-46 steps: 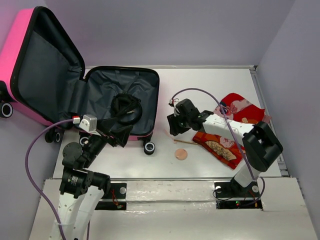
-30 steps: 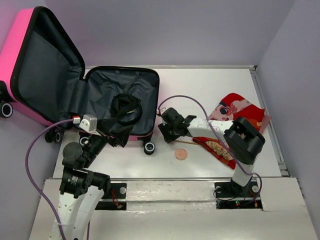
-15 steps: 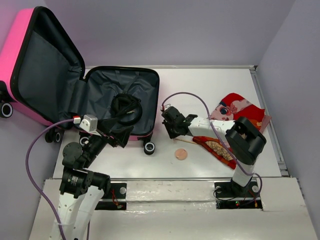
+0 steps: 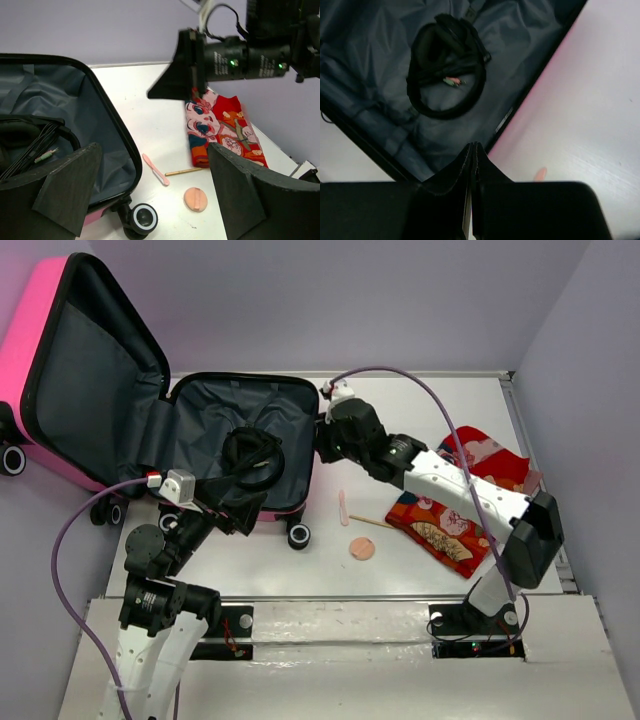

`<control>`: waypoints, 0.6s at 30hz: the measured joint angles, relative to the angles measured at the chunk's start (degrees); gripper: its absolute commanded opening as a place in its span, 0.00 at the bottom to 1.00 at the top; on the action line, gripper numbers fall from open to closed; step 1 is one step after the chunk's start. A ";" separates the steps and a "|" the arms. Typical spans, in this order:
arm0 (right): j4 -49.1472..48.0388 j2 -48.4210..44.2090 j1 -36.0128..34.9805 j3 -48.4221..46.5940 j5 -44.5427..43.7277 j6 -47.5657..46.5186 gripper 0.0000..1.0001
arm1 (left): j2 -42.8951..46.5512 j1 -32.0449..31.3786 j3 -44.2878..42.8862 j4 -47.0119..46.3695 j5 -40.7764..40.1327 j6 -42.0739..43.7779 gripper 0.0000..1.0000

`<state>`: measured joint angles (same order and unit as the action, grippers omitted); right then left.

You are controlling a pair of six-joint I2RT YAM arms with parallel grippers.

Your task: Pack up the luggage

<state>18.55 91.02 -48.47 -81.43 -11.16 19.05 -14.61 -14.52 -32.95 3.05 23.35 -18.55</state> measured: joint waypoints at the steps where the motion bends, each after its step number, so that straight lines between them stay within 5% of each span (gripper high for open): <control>1: -0.37 1.77 0.00 -2.32 -0.02 -0.20 0.11 | 0.00 0.00 0.00 0.00 0.00 0.00 0.99; 7: -1.25 4.17 0.37 2.10 -2.47 0.50 0.44 | 0.20 0.00 0.00 0.00 0.00 0.00 0.99; 18: 1.99 6.40 1.36 14.51 -4.37 4.39 0.47 | 0.50 0.00 0.00 0.00 0.00 0.00 0.99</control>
<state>20.53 97.43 -47.11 -66.92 -15.53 23.44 -14.11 -14.52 -32.95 3.05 23.35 -18.55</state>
